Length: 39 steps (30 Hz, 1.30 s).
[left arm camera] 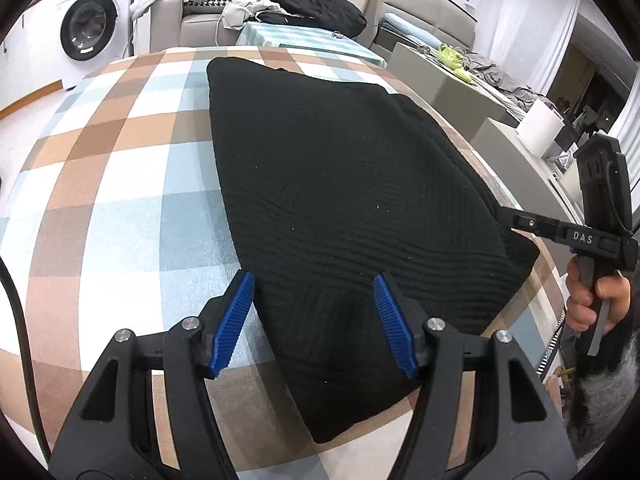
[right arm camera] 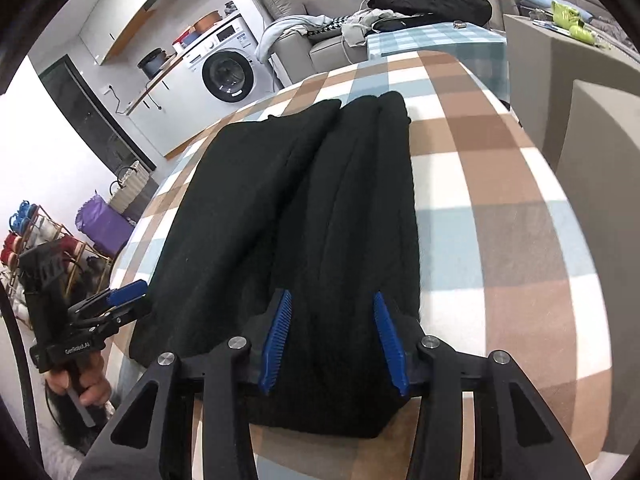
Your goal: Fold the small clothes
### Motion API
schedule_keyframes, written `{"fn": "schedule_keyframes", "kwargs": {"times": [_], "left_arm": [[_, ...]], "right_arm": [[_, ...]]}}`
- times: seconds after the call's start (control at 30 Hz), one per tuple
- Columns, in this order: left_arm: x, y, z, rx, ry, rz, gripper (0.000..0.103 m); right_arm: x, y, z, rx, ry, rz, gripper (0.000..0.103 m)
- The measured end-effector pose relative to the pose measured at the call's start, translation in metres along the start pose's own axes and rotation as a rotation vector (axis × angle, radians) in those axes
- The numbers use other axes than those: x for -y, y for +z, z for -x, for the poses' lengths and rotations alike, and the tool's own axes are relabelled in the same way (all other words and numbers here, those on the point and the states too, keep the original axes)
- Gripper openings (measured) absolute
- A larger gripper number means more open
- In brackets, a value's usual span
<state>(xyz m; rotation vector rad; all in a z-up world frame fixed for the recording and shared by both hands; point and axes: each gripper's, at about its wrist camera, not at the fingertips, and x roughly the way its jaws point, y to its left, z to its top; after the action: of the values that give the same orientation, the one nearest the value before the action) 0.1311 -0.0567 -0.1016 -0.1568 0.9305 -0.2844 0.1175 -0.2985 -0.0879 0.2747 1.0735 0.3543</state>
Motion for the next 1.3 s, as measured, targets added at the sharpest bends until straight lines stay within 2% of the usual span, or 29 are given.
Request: {"fn": "schedule_keyframes", "kwargs": {"times": [0.27, 0.37, 0.47, 0.5, 0.6, 0.7, 0.77, 0.9, 1.03, 1.13, 1.2, 1.27, 1.3], "left_arm": [[0.003, -0.001, 0.001, 0.011, 0.006, 0.004, 0.060], [0.002, -0.003, -0.002, -0.005, 0.009, 0.011, 0.060], [0.004, -0.003, -0.003, -0.004, 0.013, 0.000, 0.060], [0.005, -0.003, -0.002, 0.002, 0.009, 0.004, 0.060], [0.006, 0.000, 0.002, 0.010, 0.003, 0.009, 0.060], [0.011, 0.001, 0.005, 0.008, 0.004, -0.023, 0.060], [0.011, 0.001, 0.003, 0.002, -0.004, -0.029, 0.060], [0.004, 0.001, -0.008, -0.036, 0.013, 0.005, 0.060], [-0.011, 0.003, -0.017, -0.049, -0.015, 0.098, 0.060], [-0.014, 0.006, -0.021, -0.032, -0.026, 0.118, 0.060], [-0.014, 0.010, -0.024, -0.031, -0.026, 0.120, 0.060], [-0.012, 0.014, -0.028, -0.024, -0.031, 0.128, 0.049], [-0.012, 0.014, -0.030, -0.026, -0.035, 0.133, 0.034]], "right_arm": [[-0.012, -0.002, -0.004, -0.022, 0.047, 0.047, 0.041], [-0.004, -0.005, -0.011, -0.034, 0.061, 0.013, 0.040], [0.004, -0.007, -0.013, 0.019, 0.091, -0.049, 0.023], [0.005, -0.007, -0.015, 0.030, 0.085, -0.055, 0.009], [-0.002, -0.004, -0.005, 0.091, 0.065, -0.042, 0.004], [-0.012, 0.002, 0.032, 0.202, 0.043, -0.019, 0.004], [-0.008, -0.001, 0.033, 0.193, -0.007, -0.016, 0.004], [0.011, -0.012, 0.000, 0.077, -0.089, -0.091, 0.004], [0.003, -0.016, 0.000, 0.074, -0.097, -0.053, 0.008], [0.008, -0.018, -0.001, 0.056, -0.103, -0.034, 0.008], [0.016, -0.021, -0.005, 0.046, -0.083, -0.069, 0.008], [0.020, -0.022, -0.005, 0.058, -0.063, -0.087, 0.008], [0.021, -0.021, -0.004, 0.062, -0.056, -0.096, 0.008]]}}
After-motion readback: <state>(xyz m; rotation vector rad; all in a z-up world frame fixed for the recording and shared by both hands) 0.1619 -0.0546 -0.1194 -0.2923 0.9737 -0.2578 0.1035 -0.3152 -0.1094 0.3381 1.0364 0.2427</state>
